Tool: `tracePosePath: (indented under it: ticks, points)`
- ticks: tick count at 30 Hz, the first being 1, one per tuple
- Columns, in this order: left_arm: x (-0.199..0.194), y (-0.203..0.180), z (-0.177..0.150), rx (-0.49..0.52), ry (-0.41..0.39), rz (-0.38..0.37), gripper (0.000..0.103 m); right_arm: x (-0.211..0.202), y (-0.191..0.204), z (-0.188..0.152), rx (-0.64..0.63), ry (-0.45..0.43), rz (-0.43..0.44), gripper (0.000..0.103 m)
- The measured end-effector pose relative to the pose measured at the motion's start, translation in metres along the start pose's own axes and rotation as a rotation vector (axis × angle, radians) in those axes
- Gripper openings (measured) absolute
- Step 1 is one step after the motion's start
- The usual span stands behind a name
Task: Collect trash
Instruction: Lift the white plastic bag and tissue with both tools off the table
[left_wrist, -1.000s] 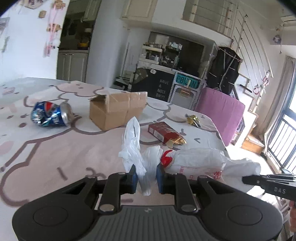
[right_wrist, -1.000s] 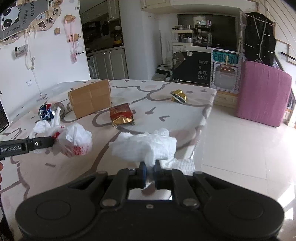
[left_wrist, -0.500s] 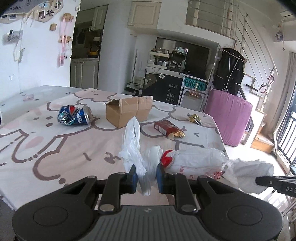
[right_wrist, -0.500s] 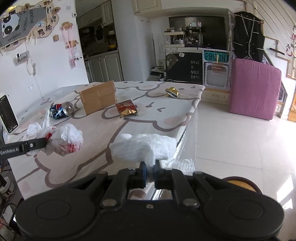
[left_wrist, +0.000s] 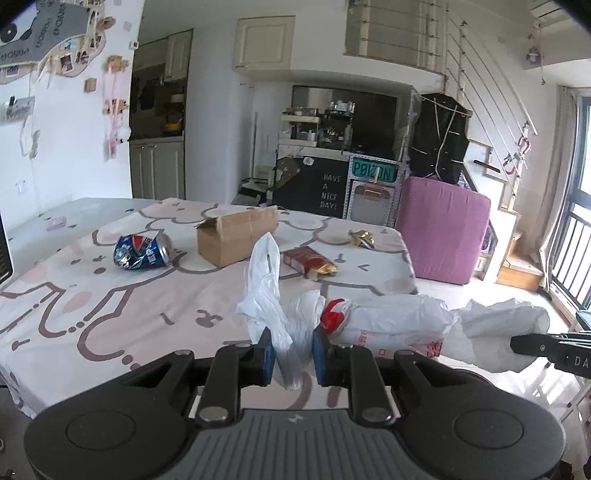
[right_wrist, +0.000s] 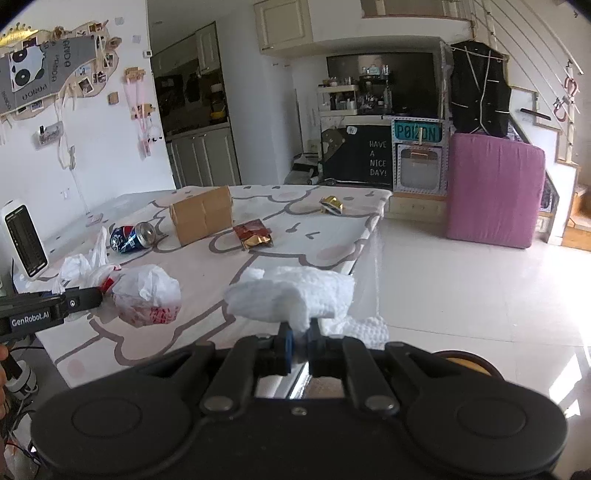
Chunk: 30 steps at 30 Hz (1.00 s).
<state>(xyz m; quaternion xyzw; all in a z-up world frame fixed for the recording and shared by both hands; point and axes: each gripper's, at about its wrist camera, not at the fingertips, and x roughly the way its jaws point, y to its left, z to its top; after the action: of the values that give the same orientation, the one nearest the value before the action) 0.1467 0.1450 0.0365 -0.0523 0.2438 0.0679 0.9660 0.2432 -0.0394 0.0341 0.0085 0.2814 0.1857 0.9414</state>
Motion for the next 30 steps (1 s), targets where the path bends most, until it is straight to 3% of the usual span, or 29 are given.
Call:
tracePosePath:
  ticks: [9, 30]
  points:
    - [-0.003, -0.029, -0.002, 0.024, -0.006, -0.021, 0.022, -0.029, -0.023, -0.009, 0.032, -0.018, -0.059, 0.008]
    - [0.025, -0.150, -0.019, 0.143, 0.058, -0.181, 0.022, -0.068, -0.131, -0.045, 0.156, -0.018, -0.198, 0.008]
